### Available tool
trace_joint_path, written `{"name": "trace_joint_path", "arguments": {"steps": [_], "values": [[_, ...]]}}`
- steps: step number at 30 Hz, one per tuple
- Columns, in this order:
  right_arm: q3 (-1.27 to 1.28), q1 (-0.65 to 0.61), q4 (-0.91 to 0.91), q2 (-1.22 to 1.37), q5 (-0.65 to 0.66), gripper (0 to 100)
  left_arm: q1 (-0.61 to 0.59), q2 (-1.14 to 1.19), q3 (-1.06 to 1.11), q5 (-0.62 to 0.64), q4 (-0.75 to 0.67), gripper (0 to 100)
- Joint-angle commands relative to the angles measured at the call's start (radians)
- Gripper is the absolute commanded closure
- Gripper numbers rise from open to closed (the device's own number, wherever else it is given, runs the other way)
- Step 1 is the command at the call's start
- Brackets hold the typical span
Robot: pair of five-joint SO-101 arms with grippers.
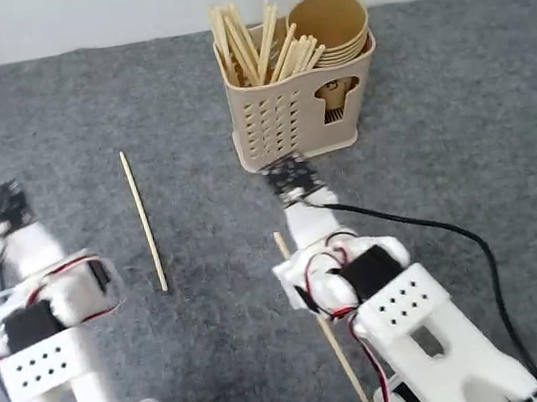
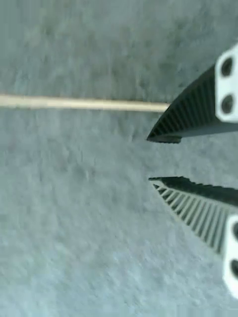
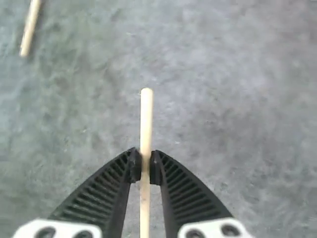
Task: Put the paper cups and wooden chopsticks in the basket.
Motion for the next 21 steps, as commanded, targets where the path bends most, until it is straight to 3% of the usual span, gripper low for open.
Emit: {"name": "trace_joint_path", "arguments": {"steps": [1, 10, 21], "values": [[0.035, 0.068, -0.047, -0.064, -0.008, 99.1, 0.114, 0.106, -0.16, 0.012, 0.02, 89], [0.313, 0.077, -0.407, -0.082, -0.005, 99.1, 0.133, 0.858, -0.693, 0.026, 0.026, 89], [0.327, 0.073, -0.417, -0.082, -0.005, 99.1, 0.16, 1.533, -1.446, -0.041, 0.288, 89]]}}
